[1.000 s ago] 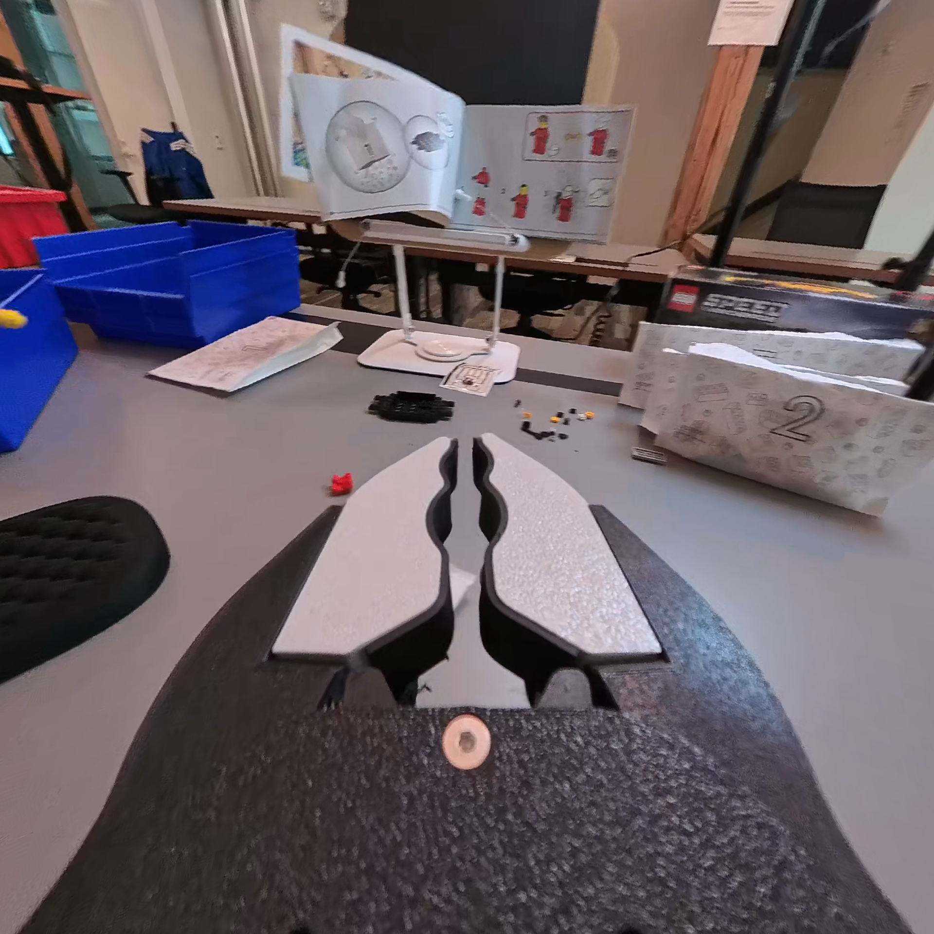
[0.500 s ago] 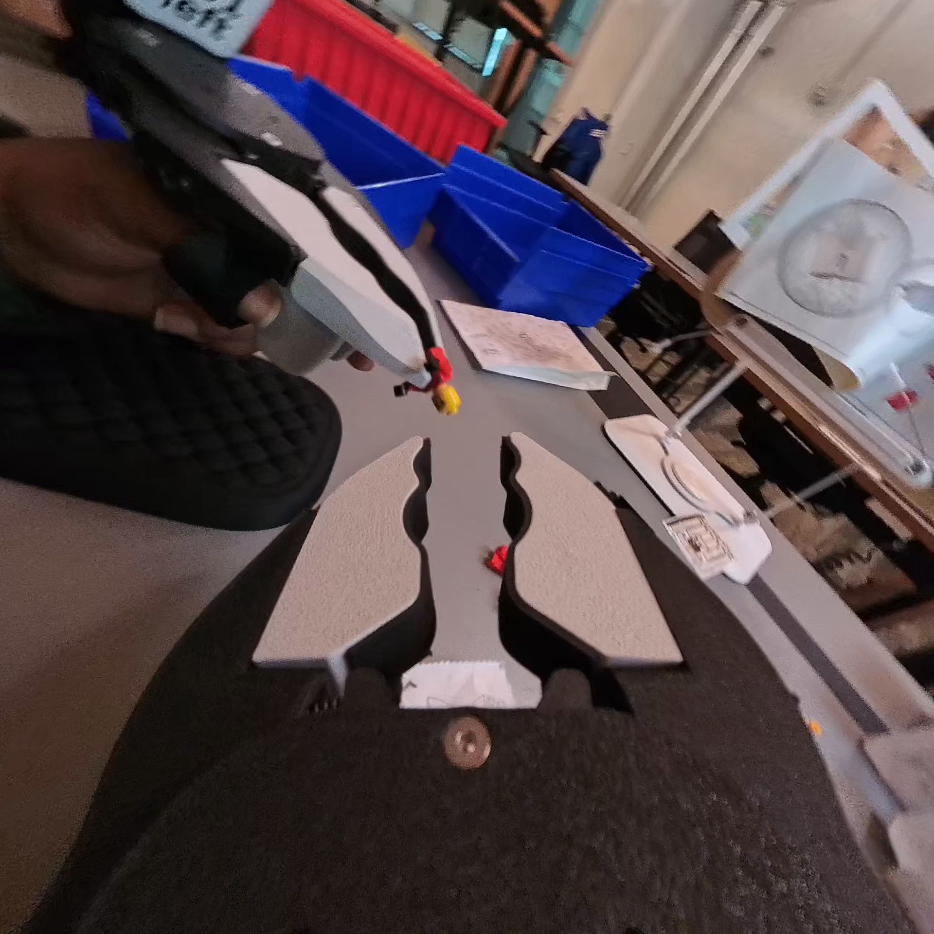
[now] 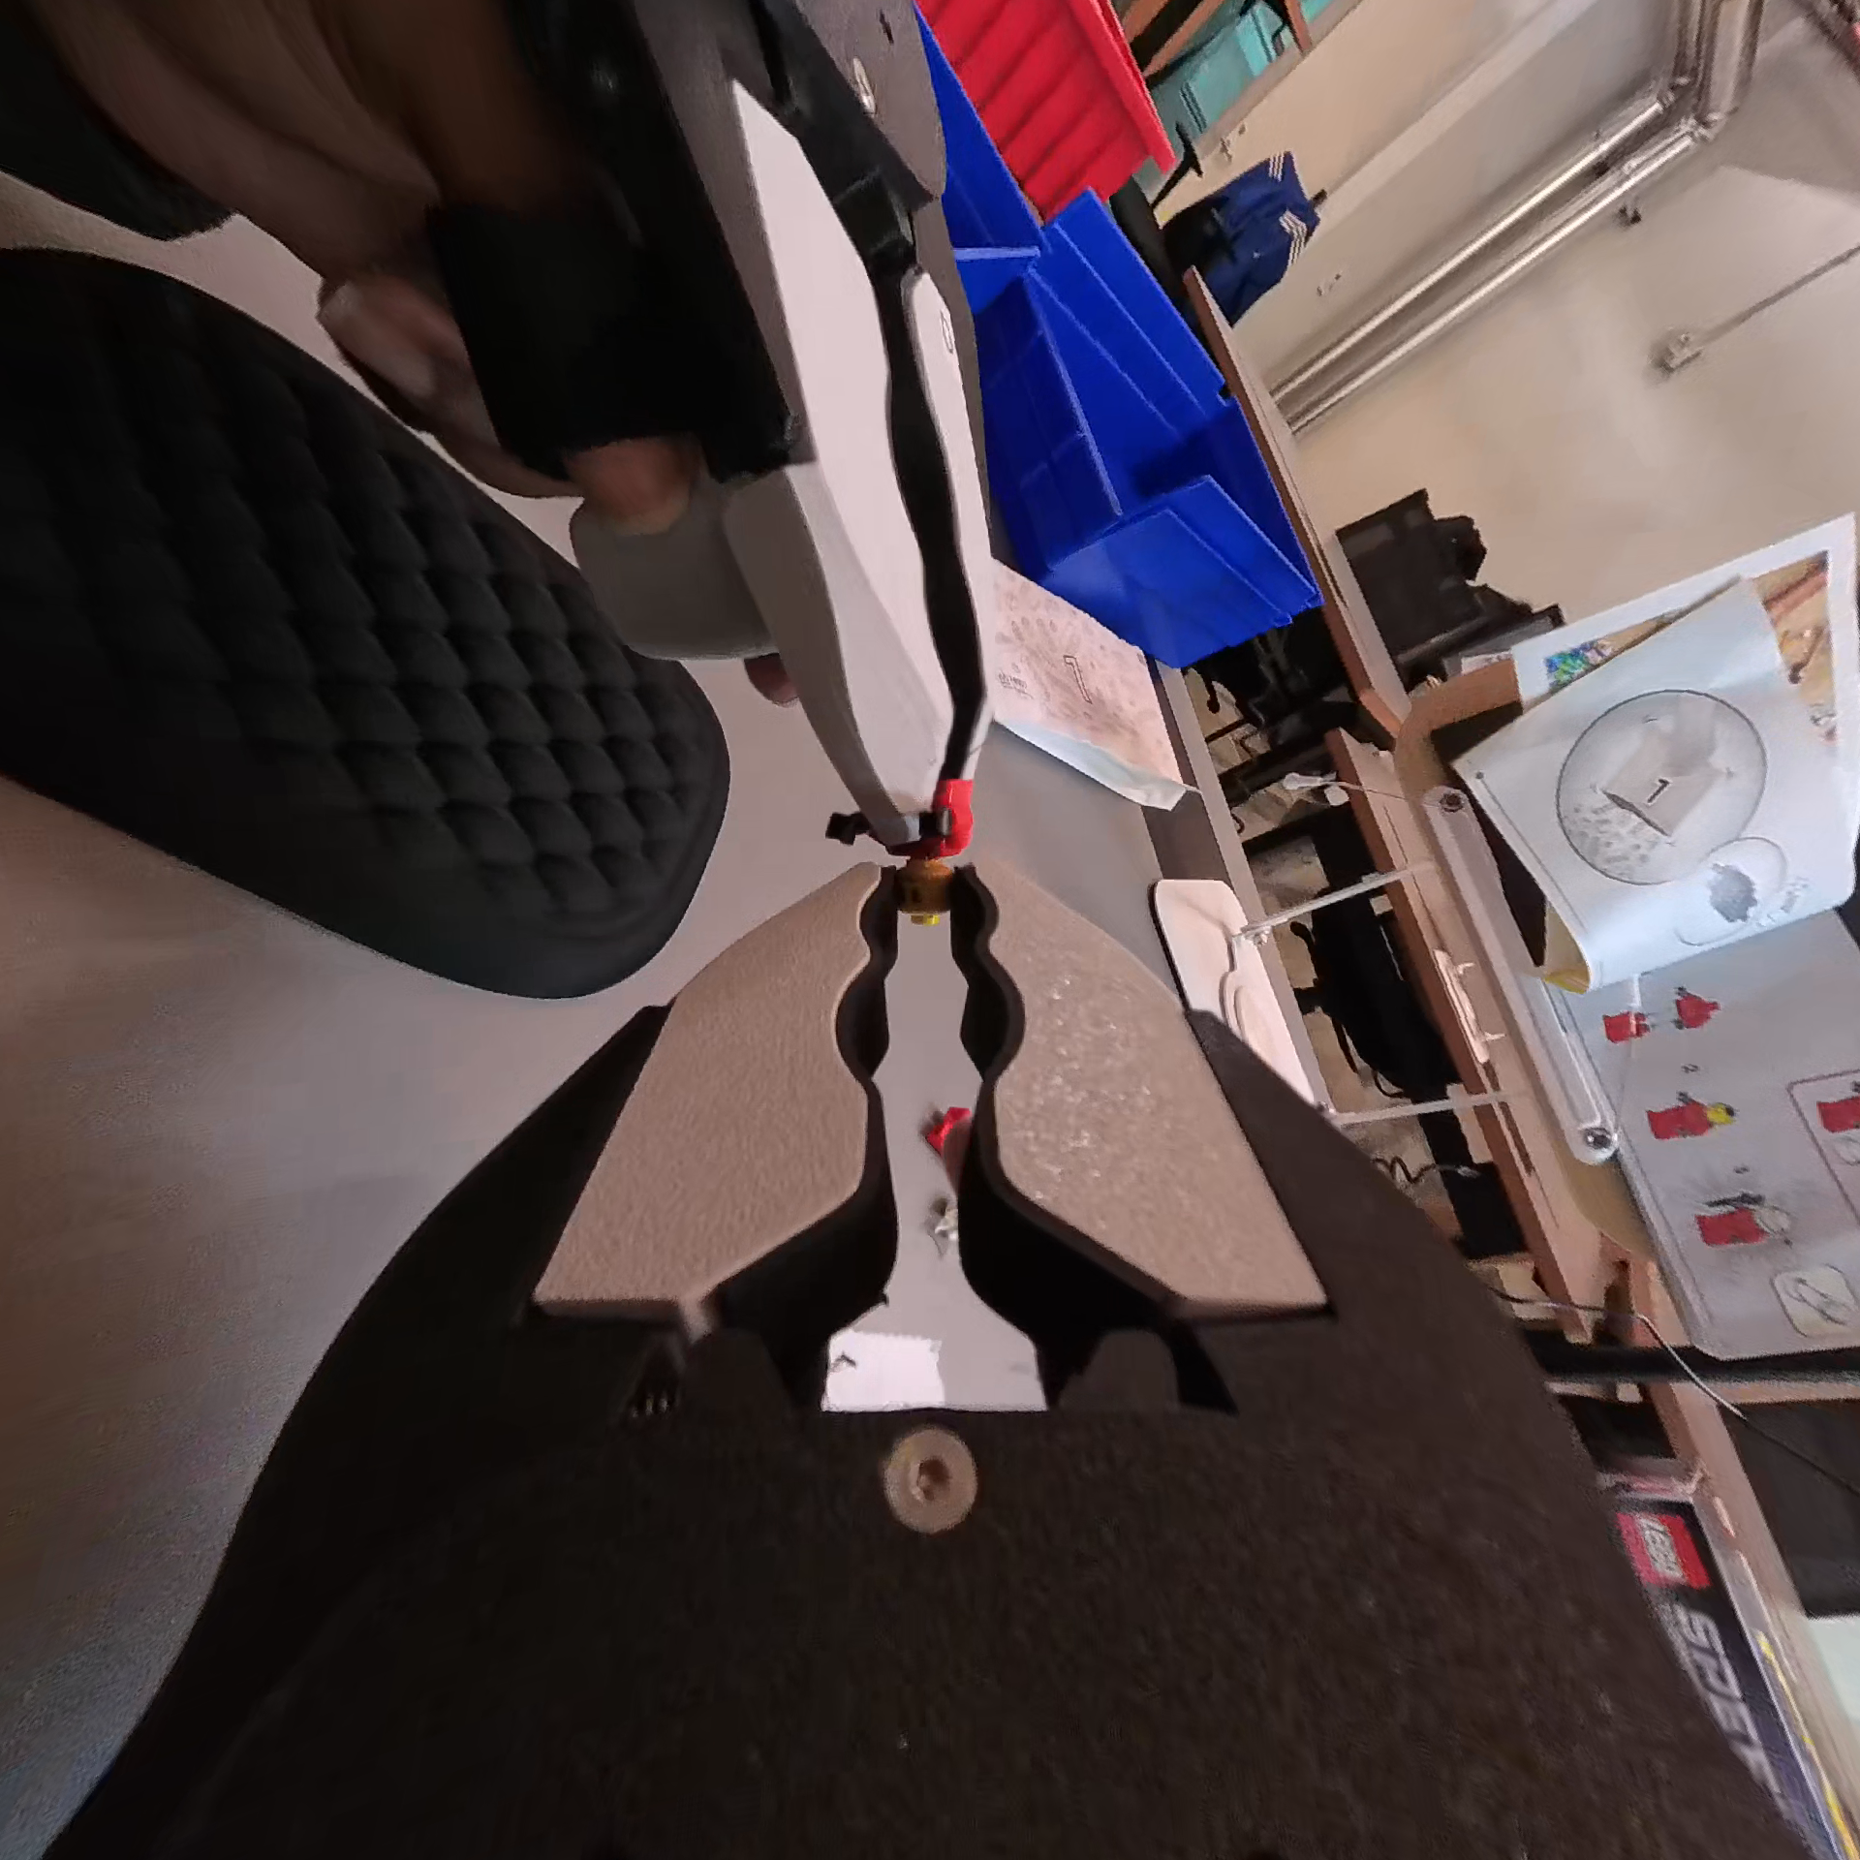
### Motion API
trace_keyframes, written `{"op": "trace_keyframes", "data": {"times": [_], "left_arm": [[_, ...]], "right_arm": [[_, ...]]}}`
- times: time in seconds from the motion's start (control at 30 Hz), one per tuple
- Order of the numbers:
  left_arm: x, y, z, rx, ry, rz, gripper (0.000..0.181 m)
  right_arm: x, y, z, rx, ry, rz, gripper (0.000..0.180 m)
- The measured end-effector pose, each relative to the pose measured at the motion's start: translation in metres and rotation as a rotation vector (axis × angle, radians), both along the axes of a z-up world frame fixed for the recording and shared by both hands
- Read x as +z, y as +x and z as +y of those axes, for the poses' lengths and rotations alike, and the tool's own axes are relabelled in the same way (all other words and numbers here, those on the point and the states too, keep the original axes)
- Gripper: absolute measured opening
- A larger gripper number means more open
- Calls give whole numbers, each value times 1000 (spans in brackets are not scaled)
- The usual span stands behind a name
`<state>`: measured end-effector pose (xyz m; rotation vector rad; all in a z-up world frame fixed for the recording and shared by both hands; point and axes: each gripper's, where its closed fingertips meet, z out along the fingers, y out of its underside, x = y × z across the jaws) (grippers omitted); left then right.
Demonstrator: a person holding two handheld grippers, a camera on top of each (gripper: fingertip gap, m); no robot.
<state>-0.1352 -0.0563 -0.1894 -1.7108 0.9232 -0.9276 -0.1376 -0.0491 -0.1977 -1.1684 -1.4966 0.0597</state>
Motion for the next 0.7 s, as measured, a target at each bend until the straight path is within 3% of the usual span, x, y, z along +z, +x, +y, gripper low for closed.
{"op": "trace_keyframes", "data": {"times": [0.2,0.47,0.7], "left_arm": [[-5,7,3,-8,-35,-19,8],[5,18,38,-30,-16,-82,8],[7,21,34,-67,9,-87,8]], "right_arm": [[-6,9,5,-9,-75,18,10],[3,18,40,92,-205,83,10],[4,23,33,41,-175,112,10]]}}
